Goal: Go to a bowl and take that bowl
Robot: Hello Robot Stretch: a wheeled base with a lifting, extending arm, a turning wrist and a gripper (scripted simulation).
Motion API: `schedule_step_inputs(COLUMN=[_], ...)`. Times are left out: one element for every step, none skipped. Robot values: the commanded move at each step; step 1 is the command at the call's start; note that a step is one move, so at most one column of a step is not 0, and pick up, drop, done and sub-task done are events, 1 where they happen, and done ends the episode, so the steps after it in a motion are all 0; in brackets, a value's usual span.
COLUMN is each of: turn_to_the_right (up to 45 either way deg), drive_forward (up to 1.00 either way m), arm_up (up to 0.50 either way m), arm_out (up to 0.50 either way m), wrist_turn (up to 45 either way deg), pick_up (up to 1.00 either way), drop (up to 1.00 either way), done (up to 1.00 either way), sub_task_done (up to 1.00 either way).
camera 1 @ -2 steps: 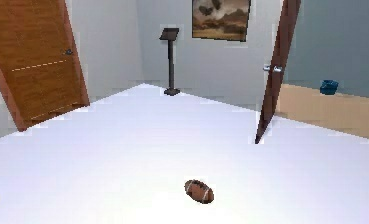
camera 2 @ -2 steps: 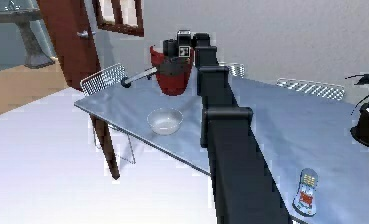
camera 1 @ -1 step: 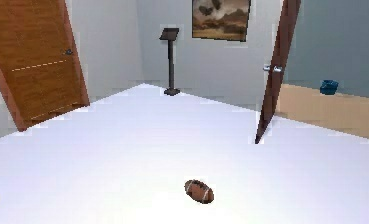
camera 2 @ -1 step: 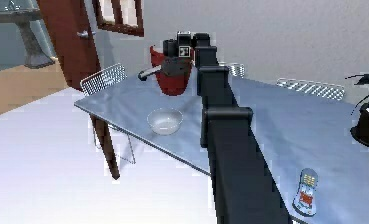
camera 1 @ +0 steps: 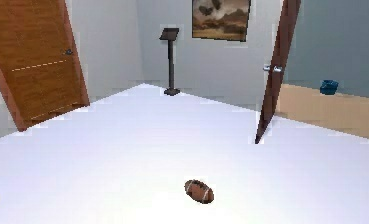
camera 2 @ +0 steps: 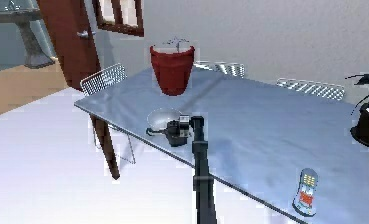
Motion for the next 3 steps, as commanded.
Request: schedule_step_inputs(turn_to_the_right=[0.0,0.0,0.0], drive_forward=[0.00,0.00,0.00], arm_up=[0.00,0.10,0.00], arm_out=[0.00,0.00,0.00], wrist_turn=[0.0,0.0,0.0], pick_up=[1.00,0.00,0.00], drop=[0.00,0.00,0.00], done=[0.00,0.00,1.00], sub_task_done=[0.00,0.00,0.00])
